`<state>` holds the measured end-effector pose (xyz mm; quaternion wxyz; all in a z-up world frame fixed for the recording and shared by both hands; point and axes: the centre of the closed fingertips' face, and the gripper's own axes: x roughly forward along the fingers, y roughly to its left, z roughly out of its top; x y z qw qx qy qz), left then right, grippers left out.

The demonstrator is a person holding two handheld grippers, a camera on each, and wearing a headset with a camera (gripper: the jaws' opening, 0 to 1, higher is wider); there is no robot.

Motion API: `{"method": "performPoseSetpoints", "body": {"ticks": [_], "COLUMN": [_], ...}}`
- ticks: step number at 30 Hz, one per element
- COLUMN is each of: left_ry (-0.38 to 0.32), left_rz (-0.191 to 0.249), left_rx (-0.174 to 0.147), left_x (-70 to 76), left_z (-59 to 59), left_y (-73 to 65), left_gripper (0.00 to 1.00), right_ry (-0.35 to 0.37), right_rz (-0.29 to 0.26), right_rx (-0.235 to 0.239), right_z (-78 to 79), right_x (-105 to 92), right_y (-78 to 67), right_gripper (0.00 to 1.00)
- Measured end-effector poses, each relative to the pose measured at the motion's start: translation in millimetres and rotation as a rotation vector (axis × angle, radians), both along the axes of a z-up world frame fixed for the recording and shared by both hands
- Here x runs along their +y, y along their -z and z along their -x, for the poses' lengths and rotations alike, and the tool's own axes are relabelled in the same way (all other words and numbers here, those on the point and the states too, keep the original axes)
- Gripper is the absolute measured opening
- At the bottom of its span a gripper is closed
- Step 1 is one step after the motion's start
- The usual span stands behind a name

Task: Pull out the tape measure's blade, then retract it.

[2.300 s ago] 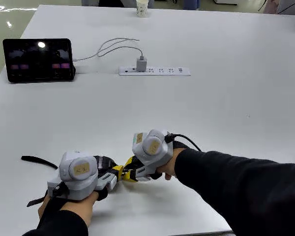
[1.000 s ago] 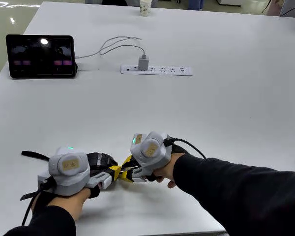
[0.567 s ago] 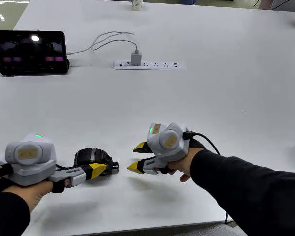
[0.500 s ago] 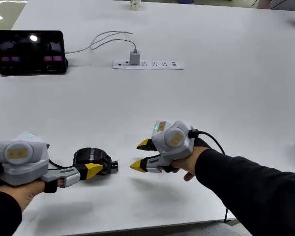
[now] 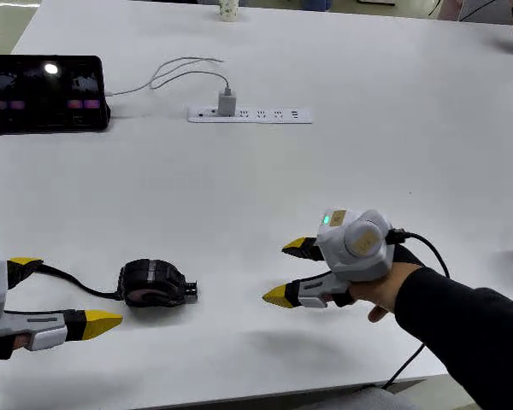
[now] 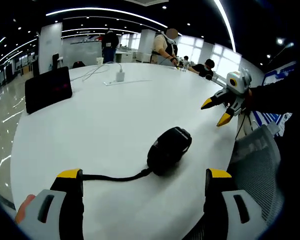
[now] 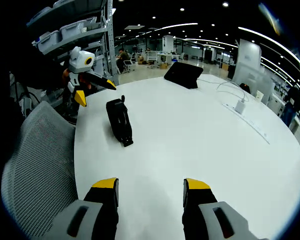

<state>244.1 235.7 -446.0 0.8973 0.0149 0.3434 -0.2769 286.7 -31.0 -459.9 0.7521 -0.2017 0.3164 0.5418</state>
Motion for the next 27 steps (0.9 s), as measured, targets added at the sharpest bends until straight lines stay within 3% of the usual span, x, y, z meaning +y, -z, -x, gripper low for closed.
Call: {"method": "performPoseSetpoints", "body": {"ticks": [4, 8, 14, 20, 27], "left_ry": [0.009, 0.019, 0.017, 0.025, 0.021], "left_rz": [-0.025, -0.044, -0.034, -0.038, -0.047], "left_rx": [-0.018, 0.004, 0.002, 0.006, 0.006], "left_x": [5.4, 7.8, 8.3, 10.8, 19.8], "left_z": [6.2, 14.3, 16.5, 17.1, 14.4], "left_y": [3.6, 11.8, 11.1, 11.9, 10.8], "left_gripper": [0.99, 0.99, 0.99, 0.99, 0.99], "right_ry": [0.047, 0.092, 0.122, 0.131, 0.165], "right_rz": [0.006, 0.028, 0.060, 0.086, 0.063], "right_rx": [0.003, 0.014, 0.014, 0.022, 0.041], "right_z": [0.8, 1.6, 5.3, 12.1, 25.8], "right_x": [-27.2, -54.3, -90.2, -111.9, -121.1], "right_y": [-0.6, 4.1, 8.9, 14.5, 18.9], "right_gripper": [0.53, 0.55, 0.60, 0.66, 0.72]}}
